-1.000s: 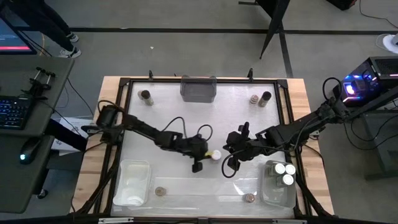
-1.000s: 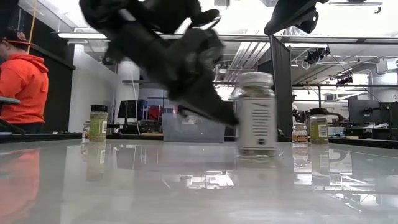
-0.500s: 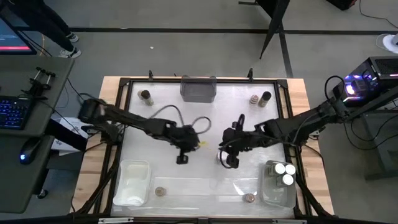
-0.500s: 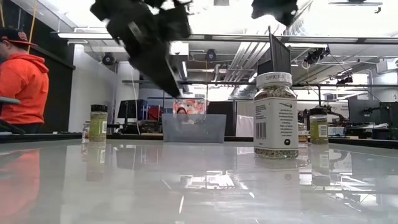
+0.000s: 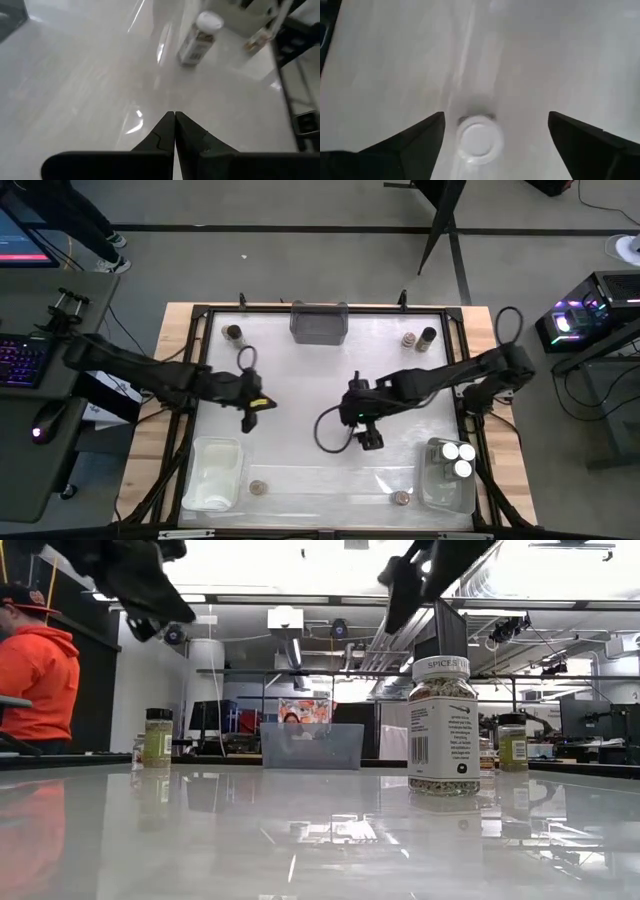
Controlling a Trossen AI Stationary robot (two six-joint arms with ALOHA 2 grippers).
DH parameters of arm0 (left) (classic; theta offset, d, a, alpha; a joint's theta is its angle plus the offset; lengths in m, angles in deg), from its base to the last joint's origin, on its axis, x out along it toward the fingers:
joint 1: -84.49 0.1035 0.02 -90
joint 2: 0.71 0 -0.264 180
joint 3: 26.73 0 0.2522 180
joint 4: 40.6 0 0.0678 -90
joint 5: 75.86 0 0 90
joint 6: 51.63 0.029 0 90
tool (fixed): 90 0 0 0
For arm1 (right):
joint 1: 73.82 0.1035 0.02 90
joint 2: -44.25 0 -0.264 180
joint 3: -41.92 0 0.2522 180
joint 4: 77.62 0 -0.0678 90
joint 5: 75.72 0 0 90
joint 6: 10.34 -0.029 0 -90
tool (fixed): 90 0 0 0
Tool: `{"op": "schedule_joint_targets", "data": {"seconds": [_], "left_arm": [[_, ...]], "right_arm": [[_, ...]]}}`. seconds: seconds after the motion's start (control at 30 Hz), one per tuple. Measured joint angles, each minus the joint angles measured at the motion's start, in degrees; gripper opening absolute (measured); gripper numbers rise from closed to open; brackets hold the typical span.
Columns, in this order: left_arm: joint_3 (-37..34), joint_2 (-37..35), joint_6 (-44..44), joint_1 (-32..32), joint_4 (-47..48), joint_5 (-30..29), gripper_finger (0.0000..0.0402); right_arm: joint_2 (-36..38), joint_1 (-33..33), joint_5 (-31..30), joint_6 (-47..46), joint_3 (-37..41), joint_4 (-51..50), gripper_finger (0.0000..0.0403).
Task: Sort spices by type
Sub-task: Put the white seasoning bottle into the gray bin
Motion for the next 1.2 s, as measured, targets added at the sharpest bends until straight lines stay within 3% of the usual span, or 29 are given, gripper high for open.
{"op": "schedule_joint_targets", "data": {"seconds": [0.1,0.2,0.53,0.73,1.03,1.2], "left_arm": [[-0.6,-3.4,0.5,-1.4,0.8,-1.0,0.0],[-0.7,-4.9,3.2,-1.8,0.5,-1.7,0.0],[-0.7,-5.3,10.2,-1.7,0.2,-1.0,0.0],[-0.7,-5.3,12.6,-1.7,0.2,-0.8,0.0],[-0.7,-5.3,12.5,-1.7,0.1,-1.3,0.0],[-0.7,-5.3,12.5,-1.7,0.2,-2.6,0.0]], "right_arm": [[-3.5,0.0,4.3,0.0,-3.0,-3.3,0.0353],[-6.1,0.5,4.9,-0.4,-4.9,-3.6,0.0353],[-11.8,0.9,-0.3,-4.3,-5.2,-8.5,0.0353],[-14.1,0.8,0.2,-3.0,-5.2,-8.4,0.0349],[-16.3,0.8,1.2,0.1,-5.2,-8.6,0.0301],[-16.3,0.8,0.2,1.6,-5.2,-8.8,0.0238]]}}
